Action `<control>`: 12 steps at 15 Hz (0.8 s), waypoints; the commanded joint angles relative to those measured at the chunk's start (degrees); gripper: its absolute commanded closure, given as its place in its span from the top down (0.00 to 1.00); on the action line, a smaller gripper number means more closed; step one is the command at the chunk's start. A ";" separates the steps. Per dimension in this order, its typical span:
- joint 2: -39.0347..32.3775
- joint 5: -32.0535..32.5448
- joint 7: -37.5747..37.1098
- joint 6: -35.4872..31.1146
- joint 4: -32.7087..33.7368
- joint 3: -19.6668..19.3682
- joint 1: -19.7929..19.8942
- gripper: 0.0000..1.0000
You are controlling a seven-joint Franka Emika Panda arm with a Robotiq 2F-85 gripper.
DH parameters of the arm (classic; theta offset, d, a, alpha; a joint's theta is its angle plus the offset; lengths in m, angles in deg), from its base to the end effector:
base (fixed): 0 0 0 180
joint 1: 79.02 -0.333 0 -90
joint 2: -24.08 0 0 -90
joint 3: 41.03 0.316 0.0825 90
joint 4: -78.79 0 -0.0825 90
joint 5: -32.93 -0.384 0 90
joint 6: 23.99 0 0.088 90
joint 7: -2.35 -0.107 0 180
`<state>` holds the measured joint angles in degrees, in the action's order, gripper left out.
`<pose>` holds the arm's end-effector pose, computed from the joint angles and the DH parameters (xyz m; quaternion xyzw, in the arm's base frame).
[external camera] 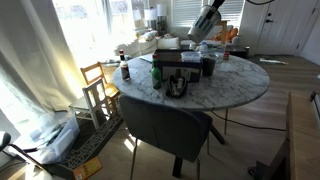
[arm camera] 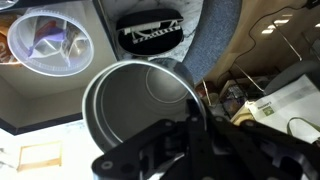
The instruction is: Pick up the silver cup and pour its contents into the clear cup on the table, put the silver cup back on the table
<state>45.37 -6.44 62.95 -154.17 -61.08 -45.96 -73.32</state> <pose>0.4443 -0.0687 0.4639 -0.9255 -0.2226 -0.2442 0.1851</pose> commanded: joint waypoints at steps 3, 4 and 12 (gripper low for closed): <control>-2.33 10.93 -9.56 -0.50 -0.38 2.07 -2.64 0.01; -2.86 13.86 -12.24 -0.41 -0.46 2.77 -3.21 0.01; -10.14 39.02 -39.09 -2.37 -0.13 7.82 -4.72 0.01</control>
<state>38.33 24.77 32.45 -154.95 -61.31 -38.99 -77.26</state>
